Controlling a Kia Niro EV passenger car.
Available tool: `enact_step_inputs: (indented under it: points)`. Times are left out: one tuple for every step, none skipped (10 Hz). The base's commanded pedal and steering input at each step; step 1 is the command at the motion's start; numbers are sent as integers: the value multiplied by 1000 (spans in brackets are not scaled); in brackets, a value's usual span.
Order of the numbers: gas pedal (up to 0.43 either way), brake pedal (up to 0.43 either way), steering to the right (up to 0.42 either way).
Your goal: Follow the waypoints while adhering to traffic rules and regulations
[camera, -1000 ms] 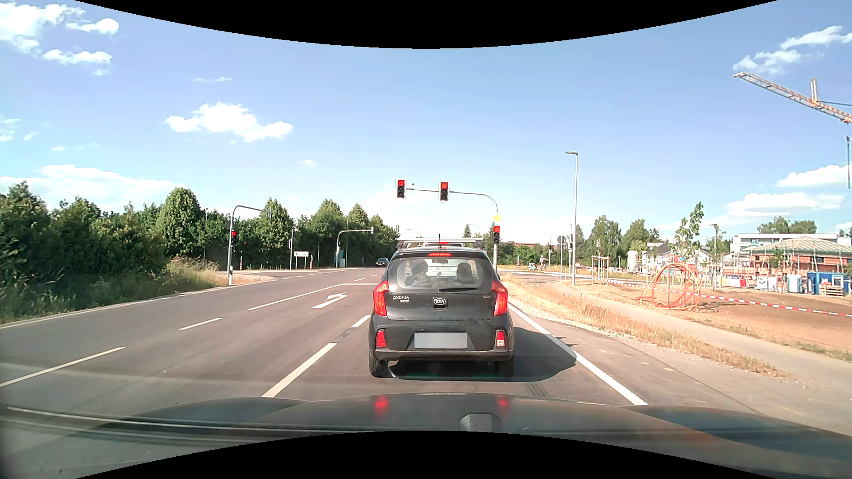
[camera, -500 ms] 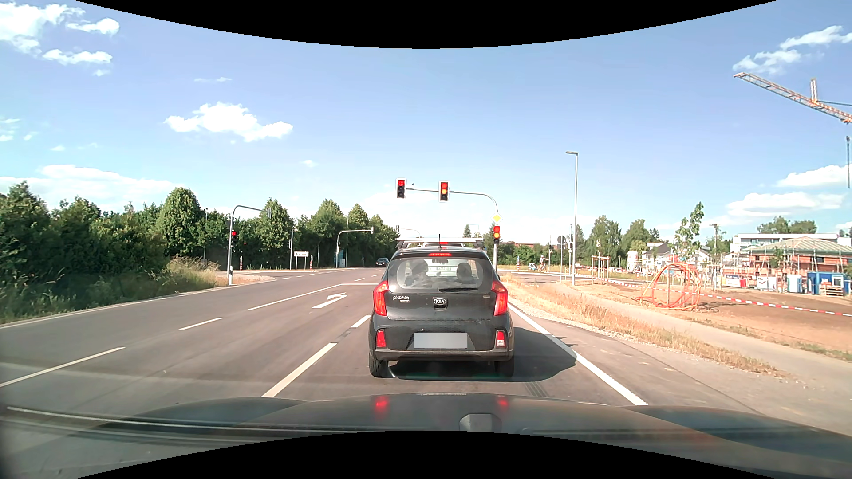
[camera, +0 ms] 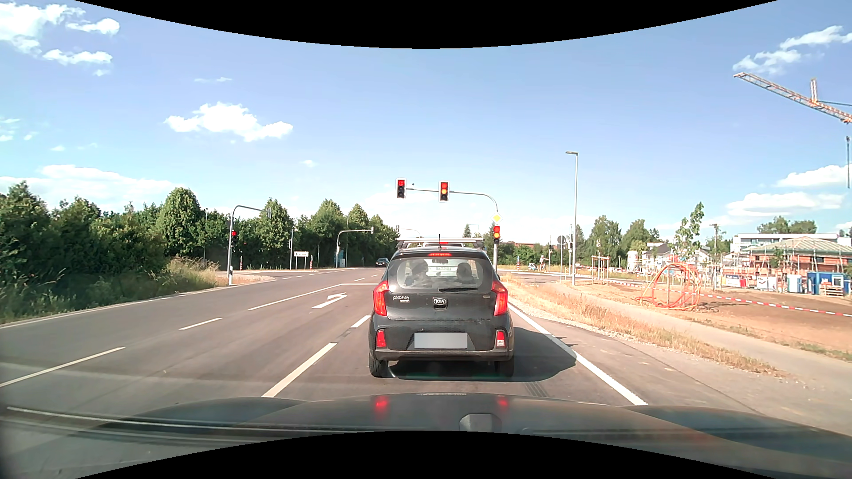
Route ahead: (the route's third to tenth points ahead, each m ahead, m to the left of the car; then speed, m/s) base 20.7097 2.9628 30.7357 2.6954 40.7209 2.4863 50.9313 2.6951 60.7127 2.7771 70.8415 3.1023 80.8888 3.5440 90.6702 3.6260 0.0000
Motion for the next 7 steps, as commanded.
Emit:
enact_step_inputs:
  points:
    - [0, 421, 0]
    - [0, 396, 0]
    - [0, 396, 0]
    - [0, 396, 0]
    - [0, 390, 0]
    - [0, 390, 0]
    - [0, 360, 0]
